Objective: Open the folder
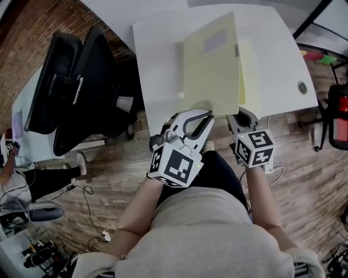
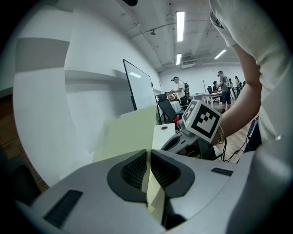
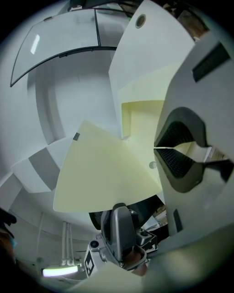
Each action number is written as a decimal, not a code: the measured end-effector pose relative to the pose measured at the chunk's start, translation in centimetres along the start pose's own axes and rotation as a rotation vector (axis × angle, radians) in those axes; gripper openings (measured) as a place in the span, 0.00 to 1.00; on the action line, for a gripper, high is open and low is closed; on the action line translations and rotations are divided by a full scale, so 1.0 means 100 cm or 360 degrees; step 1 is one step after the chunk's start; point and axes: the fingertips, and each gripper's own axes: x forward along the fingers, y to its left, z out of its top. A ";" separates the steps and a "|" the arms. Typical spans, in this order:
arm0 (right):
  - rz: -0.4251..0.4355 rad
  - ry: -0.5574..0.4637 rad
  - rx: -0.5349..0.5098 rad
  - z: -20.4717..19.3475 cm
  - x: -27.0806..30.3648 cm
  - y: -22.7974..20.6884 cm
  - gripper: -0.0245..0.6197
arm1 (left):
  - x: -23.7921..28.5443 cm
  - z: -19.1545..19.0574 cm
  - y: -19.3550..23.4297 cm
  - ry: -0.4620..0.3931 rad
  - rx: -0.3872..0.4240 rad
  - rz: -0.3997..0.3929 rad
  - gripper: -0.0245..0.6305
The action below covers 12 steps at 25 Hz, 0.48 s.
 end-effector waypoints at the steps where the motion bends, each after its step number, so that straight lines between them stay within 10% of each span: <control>1: 0.0005 0.0002 -0.0004 0.000 0.002 0.005 0.07 | -0.004 -0.001 0.002 -0.0005 -0.0012 0.0003 0.10; 12: 0.0030 0.0050 -0.0136 -0.001 0.021 0.052 0.07 | -0.040 -0.021 0.024 -0.0052 -0.0118 0.0061 0.10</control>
